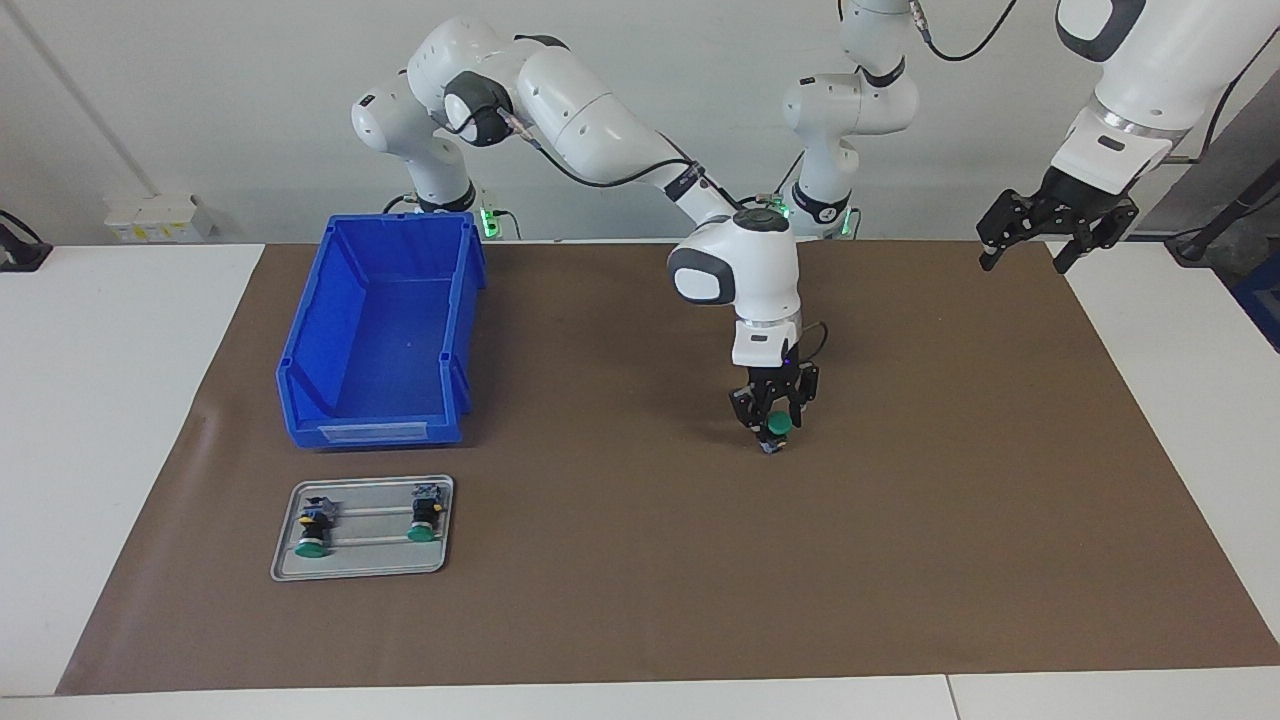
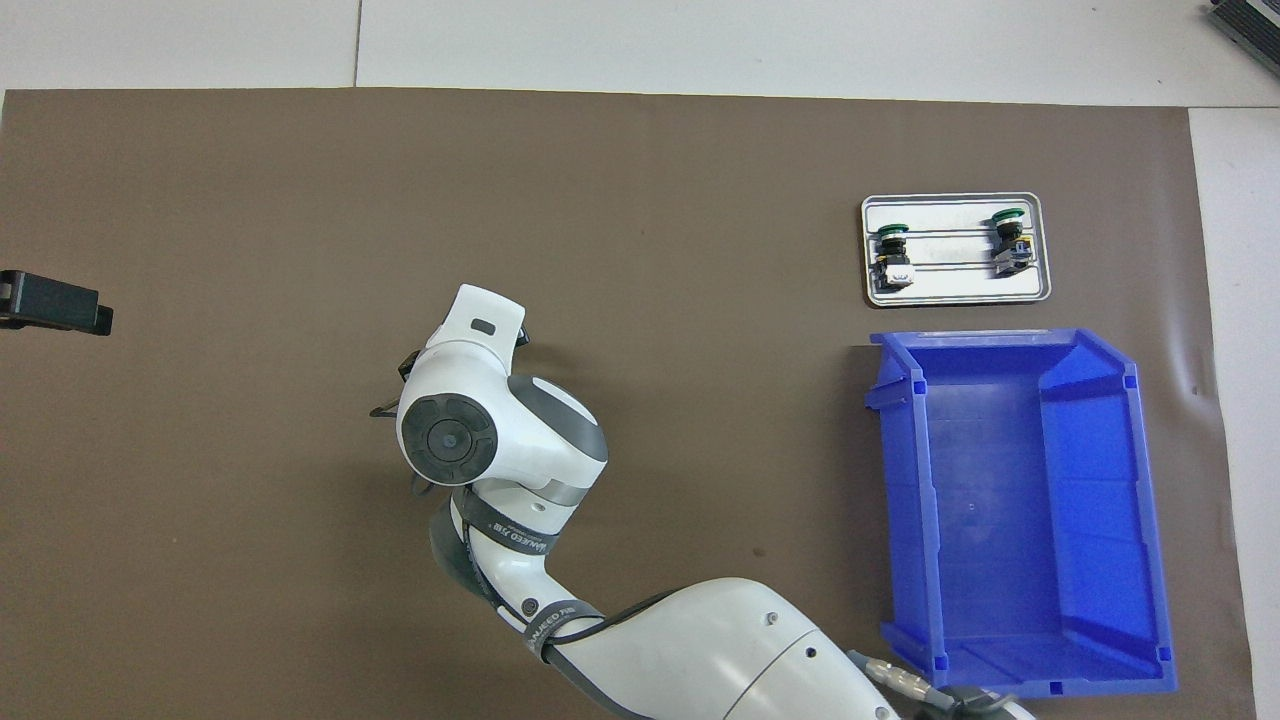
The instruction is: Place and press button with both arms
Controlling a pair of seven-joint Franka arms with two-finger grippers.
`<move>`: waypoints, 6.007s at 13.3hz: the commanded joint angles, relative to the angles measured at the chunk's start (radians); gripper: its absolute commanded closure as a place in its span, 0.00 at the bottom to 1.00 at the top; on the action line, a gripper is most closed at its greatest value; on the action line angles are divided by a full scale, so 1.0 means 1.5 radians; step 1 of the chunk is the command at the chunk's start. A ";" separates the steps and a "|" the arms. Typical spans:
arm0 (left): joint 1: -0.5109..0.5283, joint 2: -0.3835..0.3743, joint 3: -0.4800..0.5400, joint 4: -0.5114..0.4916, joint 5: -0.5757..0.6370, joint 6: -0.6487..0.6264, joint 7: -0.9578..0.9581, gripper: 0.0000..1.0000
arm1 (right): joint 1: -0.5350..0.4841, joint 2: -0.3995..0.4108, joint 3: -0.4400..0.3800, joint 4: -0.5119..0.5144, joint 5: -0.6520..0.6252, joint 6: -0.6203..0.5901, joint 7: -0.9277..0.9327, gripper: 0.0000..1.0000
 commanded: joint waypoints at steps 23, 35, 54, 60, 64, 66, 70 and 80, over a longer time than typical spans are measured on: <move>0.003 -0.021 -0.003 -0.025 0.011 0.009 0.003 0.00 | -0.154 -0.332 -0.076 -0.211 0.029 -0.124 -0.014 1.00; 0.003 -0.021 -0.003 -0.025 0.011 0.009 0.003 0.00 | -0.377 -0.639 -0.077 -0.652 0.085 -0.038 -0.295 1.00; 0.003 -0.021 -0.003 -0.025 0.011 0.009 0.003 0.00 | -0.455 -0.708 -0.082 -0.951 0.148 0.182 -0.357 1.00; 0.003 -0.021 -0.003 -0.025 0.011 0.009 0.003 0.00 | -0.465 -0.673 -0.082 -0.954 0.148 0.222 -0.379 0.89; 0.003 -0.021 -0.003 -0.025 0.011 0.009 0.003 0.00 | -0.471 -0.666 -0.082 -0.951 0.148 0.227 -0.378 0.45; 0.003 -0.021 -0.003 -0.025 0.011 0.010 0.003 0.00 | -0.470 -0.666 -0.082 -0.949 0.148 0.223 -0.374 0.00; 0.003 -0.021 -0.003 -0.025 0.011 0.009 0.003 0.00 | -0.461 -0.692 -0.081 -0.876 0.148 0.113 -0.367 0.00; 0.003 -0.021 -0.003 -0.025 0.011 0.009 0.003 0.00 | -0.464 -0.609 -0.076 -0.432 0.150 -0.412 -0.330 0.00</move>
